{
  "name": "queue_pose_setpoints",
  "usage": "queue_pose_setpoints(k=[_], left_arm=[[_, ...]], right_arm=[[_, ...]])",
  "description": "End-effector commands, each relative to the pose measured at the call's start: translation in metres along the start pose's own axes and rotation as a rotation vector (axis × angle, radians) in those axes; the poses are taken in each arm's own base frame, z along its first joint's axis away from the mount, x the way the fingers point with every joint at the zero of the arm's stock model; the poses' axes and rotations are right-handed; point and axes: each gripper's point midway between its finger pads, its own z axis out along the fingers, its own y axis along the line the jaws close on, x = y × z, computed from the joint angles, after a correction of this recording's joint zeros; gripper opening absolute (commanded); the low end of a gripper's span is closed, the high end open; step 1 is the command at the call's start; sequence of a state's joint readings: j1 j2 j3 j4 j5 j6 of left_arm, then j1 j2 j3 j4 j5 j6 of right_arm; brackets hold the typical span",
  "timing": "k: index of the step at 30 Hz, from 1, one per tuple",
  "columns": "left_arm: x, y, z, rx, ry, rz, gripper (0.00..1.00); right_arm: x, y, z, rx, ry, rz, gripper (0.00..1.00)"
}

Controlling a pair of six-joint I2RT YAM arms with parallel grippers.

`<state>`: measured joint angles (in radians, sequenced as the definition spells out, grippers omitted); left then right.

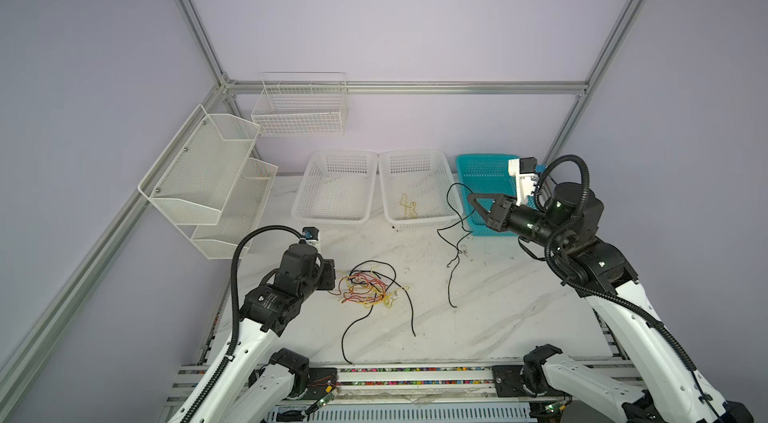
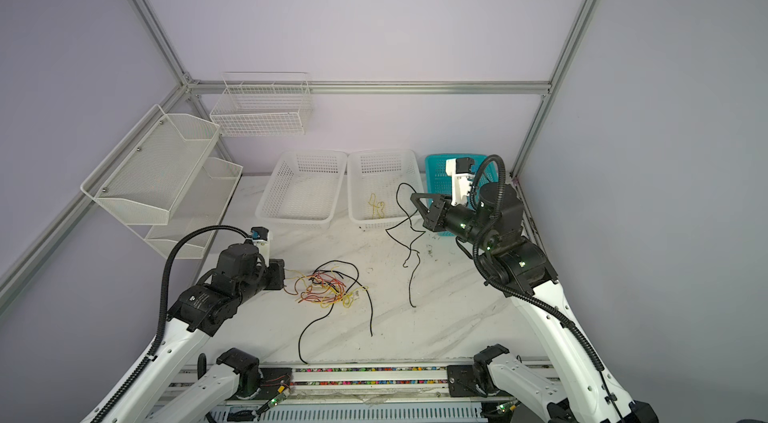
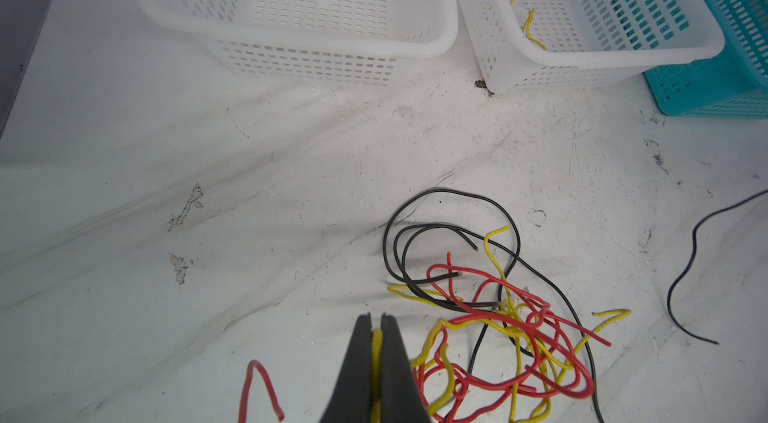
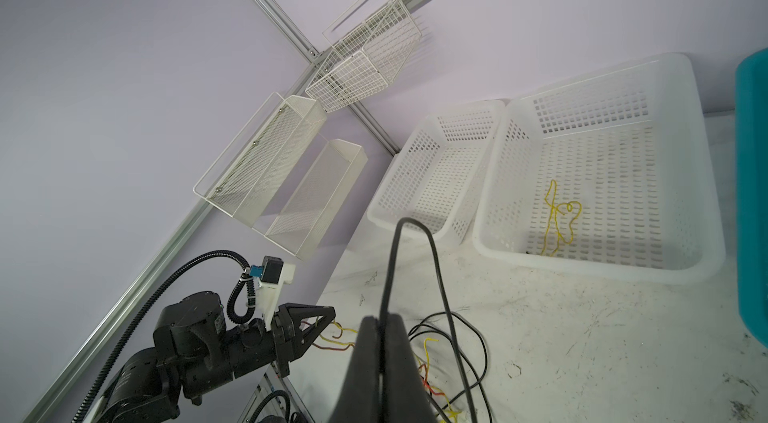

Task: Untangle the cables
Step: 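Carry the black wire with the right gripper over the white basket nearest the shelves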

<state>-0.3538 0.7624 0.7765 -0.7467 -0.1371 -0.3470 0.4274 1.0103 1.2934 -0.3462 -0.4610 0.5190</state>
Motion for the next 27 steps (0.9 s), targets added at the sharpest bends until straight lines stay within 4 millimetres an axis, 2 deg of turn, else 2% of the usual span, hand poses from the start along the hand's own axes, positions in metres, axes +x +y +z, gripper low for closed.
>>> queue_pose_setpoints(k=[1, 7, 13, 21, 22, 27], left_arm=[[0.001, 0.001, 0.005, 0.003, -0.026, 0.010, 0.00], [-0.001, 0.003, 0.001, 0.001, -0.055, -0.002, 0.00], [-0.001, 0.001, 0.002, 0.009, -0.050, -0.005, 0.00], [0.000, -0.005, 0.003, 0.036, -0.029, 0.006, 0.00], [0.001, -0.006, 0.003, 0.038, -0.026, 0.010, 0.00], [0.002, -0.009, 0.004, 0.043, -0.013, 0.019, 0.00]], right_arm=[[-0.022, 0.025, -0.004, -0.075, -0.059, -0.037, 0.00], [-0.034, 0.030, 0.003, -0.083, -0.078, -0.034, 0.00], [-0.046, 0.053, 0.023, -0.132, -0.093, -0.034, 0.00], [-0.055, 0.086, 0.082, -0.190, -0.079, -0.044, 0.00], [-0.056, 0.084, 0.096, -0.189, -0.068, -0.041, 0.00], [-0.068, 0.098, 0.132, -0.221, -0.064, -0.053, 0.00]])
